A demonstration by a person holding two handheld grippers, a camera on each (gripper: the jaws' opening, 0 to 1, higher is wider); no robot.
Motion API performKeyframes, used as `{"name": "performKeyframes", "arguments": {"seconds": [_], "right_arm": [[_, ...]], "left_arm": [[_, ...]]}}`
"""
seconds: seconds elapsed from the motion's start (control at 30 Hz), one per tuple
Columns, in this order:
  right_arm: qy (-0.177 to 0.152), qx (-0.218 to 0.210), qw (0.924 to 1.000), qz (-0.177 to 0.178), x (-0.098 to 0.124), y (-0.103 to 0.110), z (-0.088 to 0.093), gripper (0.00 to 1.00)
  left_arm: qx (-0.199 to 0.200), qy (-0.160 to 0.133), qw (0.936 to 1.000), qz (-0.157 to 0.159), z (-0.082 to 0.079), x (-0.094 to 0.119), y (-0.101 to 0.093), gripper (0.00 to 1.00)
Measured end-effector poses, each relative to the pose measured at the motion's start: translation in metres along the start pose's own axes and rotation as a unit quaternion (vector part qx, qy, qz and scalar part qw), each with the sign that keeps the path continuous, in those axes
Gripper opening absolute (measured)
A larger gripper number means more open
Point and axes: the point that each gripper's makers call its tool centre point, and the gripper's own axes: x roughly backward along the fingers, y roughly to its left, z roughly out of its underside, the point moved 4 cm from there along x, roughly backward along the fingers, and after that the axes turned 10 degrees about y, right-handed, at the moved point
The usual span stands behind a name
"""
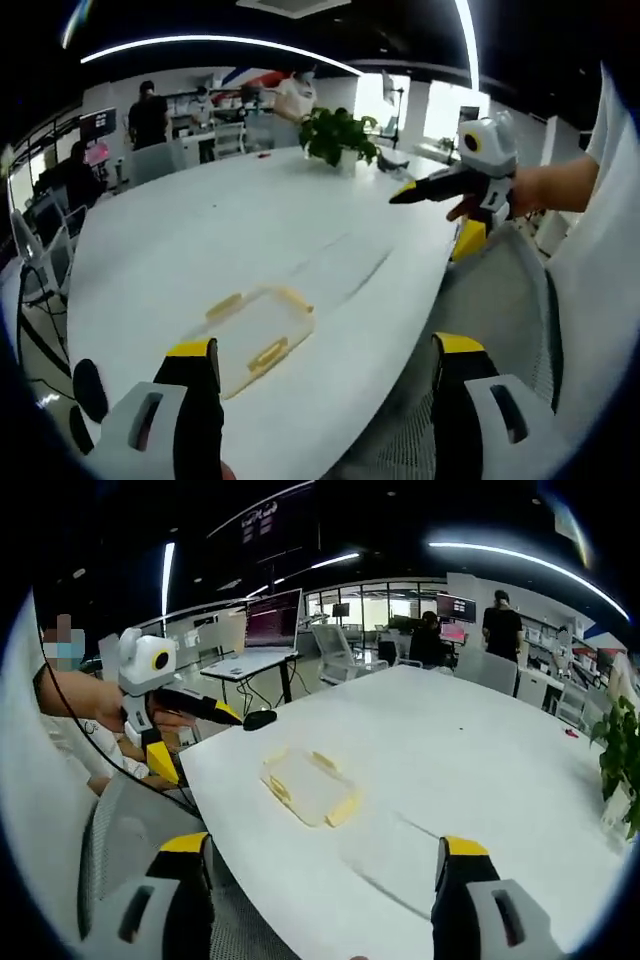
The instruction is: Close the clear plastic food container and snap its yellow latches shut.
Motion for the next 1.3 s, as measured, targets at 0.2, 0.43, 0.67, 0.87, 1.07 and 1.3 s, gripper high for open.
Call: {"name": "performKeyframes", "arguments": {"seconds": [0.2, 0.43, 0.67, 0.87, 1.07, 1.3], "right_arm": [[0.012, 0.026, 0.9995, -0.009, -0.012, 0.004, -0.006, 0.93], [0.015, 0.052, 0.9984, -0.016, -0.021, 0.002, -0.017, 0.90], [0.030, 0.076, 0.9965, -0.018, -0.032, -0.002, -0.025, 0.86], [0.040, 0.094, 0.9944, -0.027, -0.045, -0.003, -0.032, 0.84], [0.052, 0.136, 0.9885, -0.040, -0.059, 0.003, -0.038, 0.80], [0.071, 0.181, 0.9799, -0.045, -0.076, 0.001, -0.041, 0.75]], "left_arm": [[-0.004, 0.008, 1.0000, 0.004, 0.004, -0.001, 0.014, 0.85], [-0.034, 0.028, 0.9990, 0.013, 0.011, -0.004, 0.021, 0.84], [-0.056, 0.044, 0.9973, 0.016, 0.015, -0.007, 0.033, 0.83], [-0.067, 0.051, 0.9963, 0.019, 0.016, -0.008, 0.048, 0.83], [-0.095, 0.064, 0.9932, 0.021, 0.015, -0.010, 0.061, 0.82], [-0.134, 0.090, 0.9866, 0.026, 0.017, -0.015, 0.077, 0.80]]}}
